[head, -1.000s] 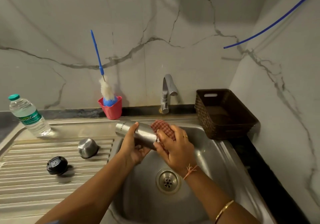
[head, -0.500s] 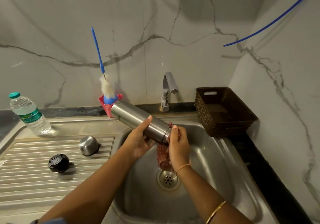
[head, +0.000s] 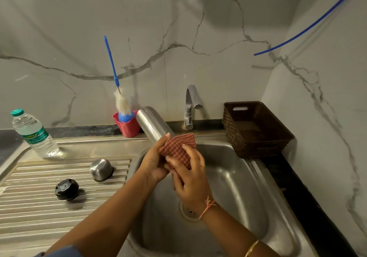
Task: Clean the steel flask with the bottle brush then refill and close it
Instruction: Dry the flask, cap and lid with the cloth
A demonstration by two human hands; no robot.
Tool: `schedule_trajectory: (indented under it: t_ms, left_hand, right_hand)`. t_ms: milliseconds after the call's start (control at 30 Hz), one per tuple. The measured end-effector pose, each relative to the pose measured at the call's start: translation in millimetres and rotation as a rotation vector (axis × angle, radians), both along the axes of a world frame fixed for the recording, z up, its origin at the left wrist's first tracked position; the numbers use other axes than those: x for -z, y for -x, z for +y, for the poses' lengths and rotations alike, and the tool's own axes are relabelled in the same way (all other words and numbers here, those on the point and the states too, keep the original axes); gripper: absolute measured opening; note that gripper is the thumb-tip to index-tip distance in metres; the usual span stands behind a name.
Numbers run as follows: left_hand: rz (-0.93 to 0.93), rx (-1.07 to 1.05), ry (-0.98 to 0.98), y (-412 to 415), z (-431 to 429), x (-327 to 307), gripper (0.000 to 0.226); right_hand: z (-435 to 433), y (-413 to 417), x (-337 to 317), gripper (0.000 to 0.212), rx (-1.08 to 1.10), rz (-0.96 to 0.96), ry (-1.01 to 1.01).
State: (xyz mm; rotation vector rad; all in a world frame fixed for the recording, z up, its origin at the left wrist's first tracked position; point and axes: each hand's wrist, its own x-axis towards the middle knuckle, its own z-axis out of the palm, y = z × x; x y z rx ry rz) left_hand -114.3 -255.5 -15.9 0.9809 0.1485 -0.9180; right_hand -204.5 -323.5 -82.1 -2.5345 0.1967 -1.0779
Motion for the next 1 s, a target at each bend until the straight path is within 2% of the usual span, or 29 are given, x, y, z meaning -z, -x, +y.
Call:
schedule_trajectory:
  t_ms: [67,167,200,233,300,367,433,467,533,600,667,700,767,833,867,900,933,1000]
  left_hand:
    - [-0.025,-0.015,0.024,-4.0,0.2,-0.3,0.037]
    - [-0.071,-0.020,0.050,-7.7,1.1,-4.1,0.024]
    - [-0.086,-0.019,0.057,-8.3,1.3,-4.9,0.024]
    - [-0.099,-0.014,0.060,-9.1,1.1,-5.3,0.027]
    - [-0.123,0.011,0.034,-12.4,1.3,-2.8,0.042]
    - [-0.165,0.075,-0.048,-16.5,2.9,-0.6,0.061]
    - [-0.175,0.123,-0.088,-19.0,3.4,0.7,0.073]
    - [-0.165,0.123,-0.091,-19.3,3.4,1.1,0.076]
    - [-0.137,0.101,-0.091,-18.2,2.0,2.6,0.080]
    - [-0.120,0.072,-0.085,-14.8,-0.5,5.1,0.081]
    - [-0.083,0.067,-0.036,-11.5,-3.2,9.4,0.072]
    - [-0.051,0.066,0.010,-9.5,-4.4,9.5,0.066]
    - [0.001,0.051,0.115,-8.6,-5.2,9.7,0.064]
    - [-0.017,0.056,0.178,-11.6,-3.3,7.6,0.076]
    - [-0.042,0.077,0.193,-13.8,-1.6,5.7,0.088]
    - [-0.071,0.112,0.187,-16.1,0.4,4.3,0.098]
    - [-0.105,0.144,0.170,-17.7,2.7,3.5,0.101]
    - [-0.151,0.135,0.103,-19.8,6.1,2.1,0.084]
  right_hand:
    - [-1.1,-2.2,-14.1,0.038,-0.017,-0.050,-0.354]
    - [-4.6,-6.9,-29.3,0.023,-0.194,-0.066,-1.187]
    - [-6.6,-9.6,-30.0,0.019,-0.211,-0.107,-1.346]
    - [-5.2,-10.9,-32.2,0.017,-0.177,-0.125,-1.347]
    - [2.2,-10.4,-29.1,0.031,-0.028,-0.129,-0.932]
    - [4.4,-8.7,-19.4,0.044,0.027,-0.091,-0.496]
    - [-1.5,-6.9,-1.4,0.044,0.078,-0.024,-0.079]
    - [-5.6,-5.7,4.5,0.041,0.117,-0.002,0.086]
    - [-9.9,-3.4,8.8,0.037,0.177,0.011,0.248]
    - [-10.3,-3.8,6.0,0.037,0.183,0.019,0.244]
    - [-10.6,-7.8,-2.5,0.041,0.179,0.009,0.100]
    - [-10.2,-9.5,-11.8,0.040,0.166,-0.017,-0.086]
    - [-11.0,-11.9,-31.1,0.033,0.104,-0.044,-0.588]
    - [-19.6,-13.3,-33.4,0.023,-0.088,-0.007,-1.139]
    - [-24.0,-13.5,-31.4,0.020,-0.135,0.000,-1.297]
    - [-24.8,-12.9,-32.1,0.017,-0.152,0.016,-1.302]
    - [-22.7,-11.5,-32.6,0.018,-0.141,0.020,-1.209]
    - [-16.2,-9.6,-27.6,0.036,-0.088,0.020,-0.880]
